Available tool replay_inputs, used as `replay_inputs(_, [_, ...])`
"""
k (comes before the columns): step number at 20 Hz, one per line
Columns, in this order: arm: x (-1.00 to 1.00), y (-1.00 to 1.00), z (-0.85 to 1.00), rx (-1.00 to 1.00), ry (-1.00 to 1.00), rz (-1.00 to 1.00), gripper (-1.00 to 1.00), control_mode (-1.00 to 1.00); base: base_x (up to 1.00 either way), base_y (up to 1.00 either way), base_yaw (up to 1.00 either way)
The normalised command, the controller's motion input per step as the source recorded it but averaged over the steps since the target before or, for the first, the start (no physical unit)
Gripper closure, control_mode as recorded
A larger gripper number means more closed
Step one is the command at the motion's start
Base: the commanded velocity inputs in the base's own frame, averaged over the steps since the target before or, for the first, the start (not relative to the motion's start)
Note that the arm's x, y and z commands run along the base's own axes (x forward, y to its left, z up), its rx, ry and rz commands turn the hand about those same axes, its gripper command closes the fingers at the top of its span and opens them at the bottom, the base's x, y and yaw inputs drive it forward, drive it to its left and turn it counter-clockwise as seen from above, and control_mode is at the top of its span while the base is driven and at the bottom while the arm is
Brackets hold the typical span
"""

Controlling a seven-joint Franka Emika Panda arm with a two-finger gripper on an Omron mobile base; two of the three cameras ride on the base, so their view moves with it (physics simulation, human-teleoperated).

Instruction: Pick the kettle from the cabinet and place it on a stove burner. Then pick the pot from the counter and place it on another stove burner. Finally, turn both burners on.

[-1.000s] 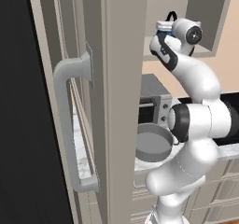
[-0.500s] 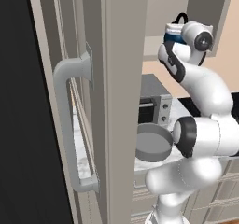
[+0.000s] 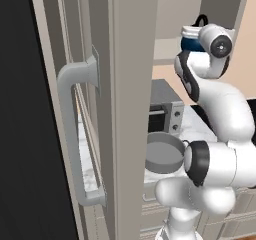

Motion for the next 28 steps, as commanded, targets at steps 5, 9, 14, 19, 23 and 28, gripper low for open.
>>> replay_inputs(5, [-0.49, 0.0, -0.02, 0.0, 0.0, -0.01, 1.0, -1.0, 0.0, 0.0, 0.0])
replay_inputs(9, [-0.58, 0.0, -0.08, 0.01, 0.0, -0.01, 1.0, -1.0, 0.0, 0.0, 0.0])
replay_inputs(14, [-0.56, 0.0, -0.07, 0.01, 0.0, -0.01, 1.0, -1.0, 0.0, 0.0, 0.0])
replay_inputs(19, [-0.49, -0.01, -0.07, 0.02, 0.0, 0.0, 1.0, -1.0, 0.0, 0.0, 0.0])
replay_inputs(23, [-0.41, -0.08, -0.05, 0.01, 0.0, 0.0, 1.0, -1.0, 0.0, 0.0, 0.0])
replay_inputs(28, [-0.05, -0.01, -0.01, 0.0, 0.0, 0.0, 1.0, -1.0, 0.0, 0.0, 0.0])
